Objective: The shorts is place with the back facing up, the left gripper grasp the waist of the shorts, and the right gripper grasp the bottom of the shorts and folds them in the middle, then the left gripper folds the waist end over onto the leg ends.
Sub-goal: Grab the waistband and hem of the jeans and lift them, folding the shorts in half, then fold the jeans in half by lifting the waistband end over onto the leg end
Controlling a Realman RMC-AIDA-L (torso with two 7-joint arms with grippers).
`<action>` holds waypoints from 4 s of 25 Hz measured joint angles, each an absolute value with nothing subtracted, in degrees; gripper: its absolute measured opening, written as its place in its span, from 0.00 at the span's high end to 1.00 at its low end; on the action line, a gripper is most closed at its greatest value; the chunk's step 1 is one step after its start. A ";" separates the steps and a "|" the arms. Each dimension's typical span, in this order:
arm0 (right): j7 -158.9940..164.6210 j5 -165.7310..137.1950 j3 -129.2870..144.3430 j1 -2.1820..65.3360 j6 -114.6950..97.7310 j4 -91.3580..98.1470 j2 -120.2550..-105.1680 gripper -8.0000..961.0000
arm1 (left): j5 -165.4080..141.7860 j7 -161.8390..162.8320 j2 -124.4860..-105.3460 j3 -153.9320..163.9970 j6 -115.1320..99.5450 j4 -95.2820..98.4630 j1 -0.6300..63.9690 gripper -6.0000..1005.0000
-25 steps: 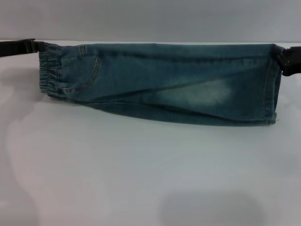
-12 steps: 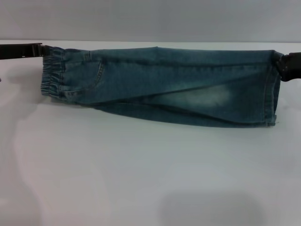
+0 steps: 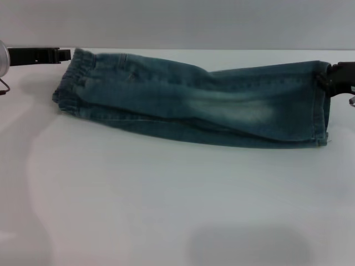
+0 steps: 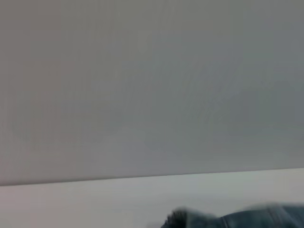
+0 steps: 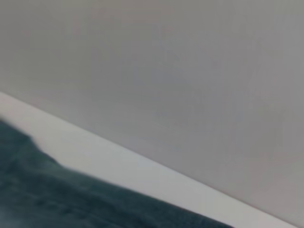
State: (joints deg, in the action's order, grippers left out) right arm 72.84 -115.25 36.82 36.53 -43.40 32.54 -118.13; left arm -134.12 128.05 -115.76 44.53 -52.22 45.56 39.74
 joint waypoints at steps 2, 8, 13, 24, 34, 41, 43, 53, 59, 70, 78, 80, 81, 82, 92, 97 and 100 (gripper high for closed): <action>72.85 -115.25 37.36 36.47 -43.25 32.51 -118.19 0.84 | -134.12 128.04 -115.78 45.18 -51.60 45.55 39.70 0.93; 72.85 -115.20 37.64 35.94 -43.20 32.51 -118.34 0.61 | -134.12 128.03 -116.11 45.80 -50.02 45.50 39.45 0.57; 72.79 -114.91 37.65 35.60 -43.15 32.52 -118.39 0.49 | -134.12 128.04 -116.18 45.85 -49.90 45.64 39.22 0.36; 72.15 -110.83 37.53 34.67 -43.45 33.14 -118.73 0.47 | -134.11 127.13 -113.76 45.95 -56.56 46.20 37.82 0.18; 72.03 -110.12 38.46 35.05 -47.12 33.14 -118.85 0.47 | -134.12 125.77 -113.72 46.19 -57.08 44.72 34.88 0.16; 72.30 -110.12 40.11 35.40 -49.40 33.94 -118.84 0.47 | -134.12 123.62 -115.79 46.23 -54.27 43.47 34.19 0.17; 72.32 -110.12 40.28 35.41 -49.88 34.03 -118.83 0.47 | -134.12 123.07 -116.05 46.23 -53.16 42.57 34.31 0.17; 72.31 -110.12 40.29 35.32 -51.29 34.19 -118.82 0.47 | -134.11 121.29 -117.47 46.44 -47.57 40.30 35.08 0.17; 72.45 -110.12 40.23 34.76 -51.33 34.19 -118.81 0.47 | -134.11 121.29 -117.37 47.37 -44.61 37.35 36.24 0.18; 72.20 -110.12 39.72 34.34 -51.33 33.93 -118.81 0.47 | -134.12 121.28 -117.36 47.80 -44.42 36.24 37.46 0.18; 72.12 -108.72 40.08 33.57 -51.32 34.14 -118.75 0.47 | -134.12 121.49 -117.39 47.81 -45.13 34.92 38.28 0.19; 72.11 -108.60 40.08 33.43 -51.32 34.18 -118.74 0.47 | -134.12 121.60 -117.40 47.81 -45.24 35.05 38.13 0.19; 72.11 -108.58 40.09 33.38 -51.32 34.18 -118.74 0.47 | -134.12 121.64 -117.40 47.81 -45.33 35.25 37.96 0.19; 72.10 -108.57 40.11 33.36 -51.32 34.19 -118.73 0.47 | -134.07 121.54 -117.40 47.81 -45.61 35.52 37.65 0.21; 71.98 -108.48 40.16 33.13 -51.32 33.96 -118.73 0.47 | -133.62 121.44 -117.45 47.20 -46.67 36.49 36.58 0.37; 71.98 -108.35 40.17 33.13 -51.38 33.78 -118.78 0.47 | -133.43 121.38 -117.71 47.51 -46.78 37.96 35.67 0.42; 71.98 -107.81 40.23 33.06 -51.39 33.60 -118.80 0.47 | -133.42 121.37 -117.66 47.39 -46.87 37.96 35.60 0.45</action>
